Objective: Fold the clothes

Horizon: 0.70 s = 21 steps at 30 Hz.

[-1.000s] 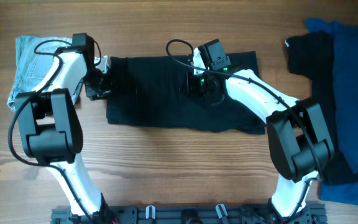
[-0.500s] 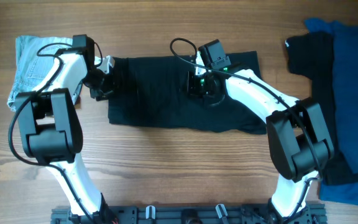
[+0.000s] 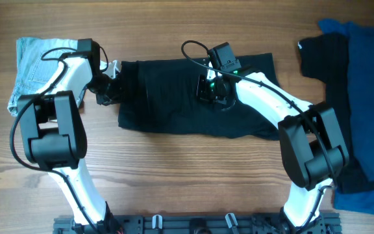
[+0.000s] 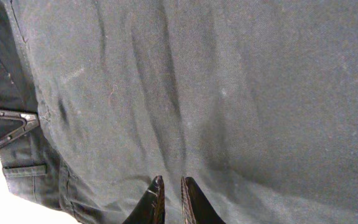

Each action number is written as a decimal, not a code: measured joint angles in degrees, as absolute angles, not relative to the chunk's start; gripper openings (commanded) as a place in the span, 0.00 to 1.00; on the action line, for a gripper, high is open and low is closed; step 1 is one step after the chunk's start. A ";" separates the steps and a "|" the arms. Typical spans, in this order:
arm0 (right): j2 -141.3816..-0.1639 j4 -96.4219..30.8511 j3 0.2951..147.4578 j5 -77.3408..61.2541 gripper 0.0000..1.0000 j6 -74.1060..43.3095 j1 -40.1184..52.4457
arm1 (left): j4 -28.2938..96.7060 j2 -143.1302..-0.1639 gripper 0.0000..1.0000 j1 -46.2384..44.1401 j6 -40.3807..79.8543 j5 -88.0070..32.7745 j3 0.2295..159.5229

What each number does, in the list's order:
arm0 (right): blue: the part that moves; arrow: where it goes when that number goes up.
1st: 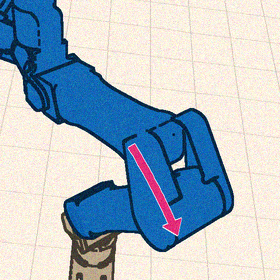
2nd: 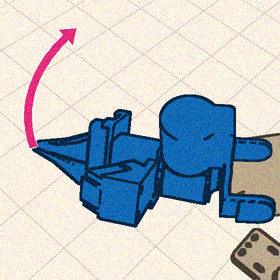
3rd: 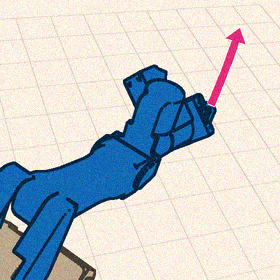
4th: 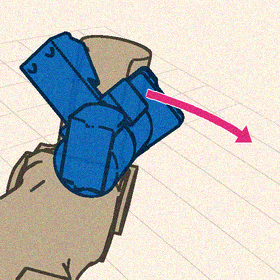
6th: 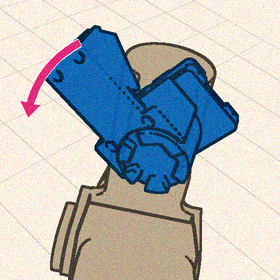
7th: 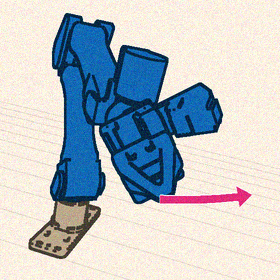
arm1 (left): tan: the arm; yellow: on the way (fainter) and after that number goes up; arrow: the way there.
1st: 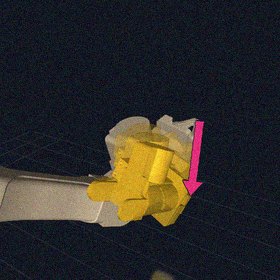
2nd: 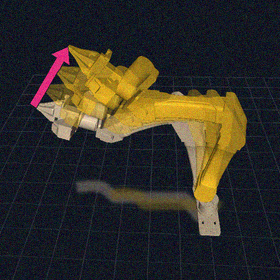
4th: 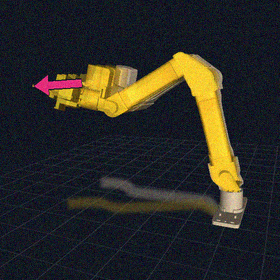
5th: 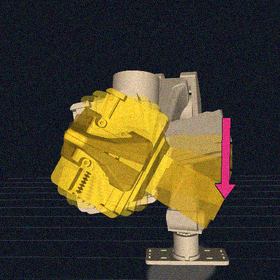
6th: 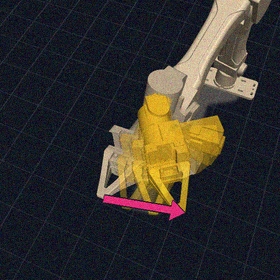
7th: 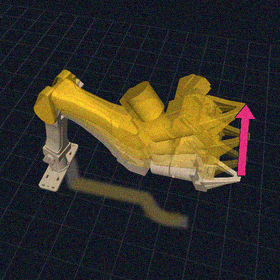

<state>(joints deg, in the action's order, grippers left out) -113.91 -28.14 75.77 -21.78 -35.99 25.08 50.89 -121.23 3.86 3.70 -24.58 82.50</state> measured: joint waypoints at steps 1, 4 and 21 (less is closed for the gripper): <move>-113.91 -28.34 75.77 -21.76 0.10 -35.99 25.08 | 50.89 -121.23 0.04 3.86 3.68 -24.58 82.50; -113.91 -29.45 75.77 -21.63 0.12 -36.01 25.08 | 50.98 -121.23 0.04 3.86 3.70 -24.62 82.61; -113.91 -30.61 75.72 -24.03 0.04 -41.93 30.55 | 57.63 -110.37 0.06 3.38 3.73 -24.58 93.12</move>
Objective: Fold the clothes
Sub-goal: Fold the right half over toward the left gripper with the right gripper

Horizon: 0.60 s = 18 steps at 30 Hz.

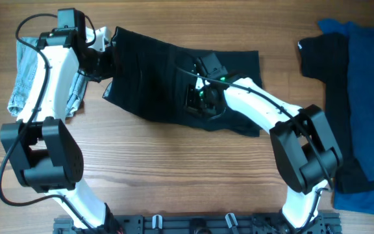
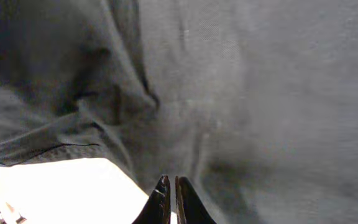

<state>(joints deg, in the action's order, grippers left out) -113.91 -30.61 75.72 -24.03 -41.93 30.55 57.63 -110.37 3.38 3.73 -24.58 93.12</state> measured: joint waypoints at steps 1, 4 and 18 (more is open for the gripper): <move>-113.91 -30.09 75.72 -24.01 0.04 -42.65 30.74 | 57.63 -110.37 0.05 3.27 3.73 -24.58 93.12; -113.91 -29.52 75.72 -22.83 0.04 -43.92 31.03 | 57.45 -110.34 0.04 3.05 5.54 -24.60 93.12; -120.51 -21.80 75.72 -24.08 0.04 -47.53 33.15 | 65.41 -109.97 0.04 2.70 16.27 -25.04 106.54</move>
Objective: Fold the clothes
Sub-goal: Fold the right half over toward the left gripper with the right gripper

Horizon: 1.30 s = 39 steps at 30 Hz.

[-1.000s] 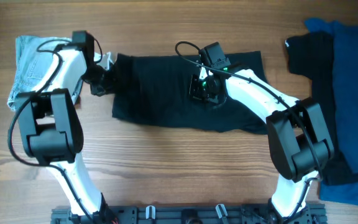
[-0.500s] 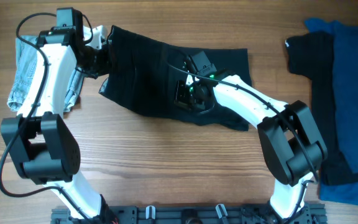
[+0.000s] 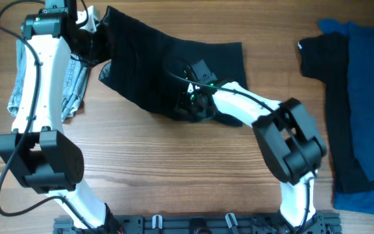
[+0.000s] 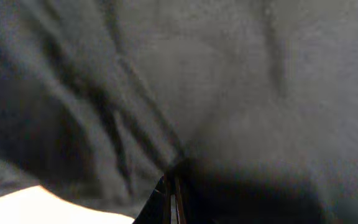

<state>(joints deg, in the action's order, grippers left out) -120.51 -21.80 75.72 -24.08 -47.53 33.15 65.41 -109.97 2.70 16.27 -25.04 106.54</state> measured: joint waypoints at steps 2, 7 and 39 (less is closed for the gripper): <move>-120.88 -20.69 75.72 -25.19 0.04 -47.48 33.23 | 65.58 -109.97 0.04 2.09 16.69 -24.99 106.56; -120.95 -20.05 75.72 -26.37 0.04 -45.65 33.23 | 65.12 -109.97 0.04 -0.38 16.91 -24.93 106.56; -120.44 -6.11 75.48 -24.84 0.04 -39.77 34.06 | 66.94 -109.97 0.04 -2.00 20.53 -21.26 106.59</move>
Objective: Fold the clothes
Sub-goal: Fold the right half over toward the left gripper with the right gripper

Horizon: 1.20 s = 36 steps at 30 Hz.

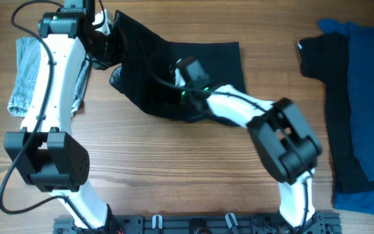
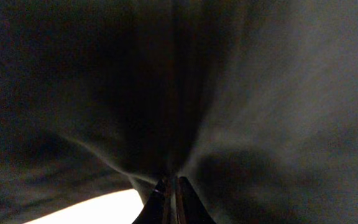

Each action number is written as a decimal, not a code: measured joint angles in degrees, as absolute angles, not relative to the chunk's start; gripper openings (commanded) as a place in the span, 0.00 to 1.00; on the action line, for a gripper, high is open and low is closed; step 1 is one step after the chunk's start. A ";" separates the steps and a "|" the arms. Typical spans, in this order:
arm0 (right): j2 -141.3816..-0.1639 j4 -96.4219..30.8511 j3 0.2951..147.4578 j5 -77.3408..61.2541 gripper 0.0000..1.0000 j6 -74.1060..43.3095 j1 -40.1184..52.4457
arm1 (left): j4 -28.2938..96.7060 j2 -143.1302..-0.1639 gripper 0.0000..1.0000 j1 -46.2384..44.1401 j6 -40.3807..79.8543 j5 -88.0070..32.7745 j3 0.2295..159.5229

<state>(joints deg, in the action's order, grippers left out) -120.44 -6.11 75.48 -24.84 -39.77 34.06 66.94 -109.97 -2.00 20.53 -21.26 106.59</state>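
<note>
A black garment [image 1: 203, 62] lies bunched and slanted across the upper middle of the table. Its left end is raised to my left gripper [image 1: 107, 44], which is shut on it near the table's far edge. My right gripper [image 1: 179, 99] is at the garment's front edge, shut on a pinch of black cloth. In the right wrist view the fingertips [image 2: 166, 190] are pressed together with dark folds [image 2: 229, 93] fanning out from them. A strip of bright table shows under the cloth there.
A folded pale denim garment [image 1: 26, 71] lies at the far left beside the left arm. A pile of black cloth [image 1: 323, 58] and blue cloth [image 1: 369, 97] fills the right edge. Bare wood table [image 1: 174, 169] spreads toward the front.
The left gripper has shifted a little right and toward the front with the garment's end. The right gripper sits slightly farther up and left. The cloth between them is more bunched and darker in the wrist view.
The black garment first lay flat across the middle, the left gripper at its left end and the right one over its centre, jaws slightly apart. Then the left end was raised toward the far left corner and the right jaws had shut. The garment now slants, gathered.
</note>
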 measured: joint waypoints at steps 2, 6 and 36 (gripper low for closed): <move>-118.04 -5.34 75.57 -23.73 0.04 -39.24 32.12 | 66.94 -109.97 0.04 -2.00 20.53 -21.26 106.59; -117.08 -0.51 76.20 -21.47 0.04 -38.68 30.61 | 66.96 -109.97 0.04 -2.00 20.56 -21.26 106.59; -128.86 28.25 80.14 -9.56 0.04 -37.12 28.75 | 68.01 -109.97 0.04 -2.00 20.73 -21.04 106.59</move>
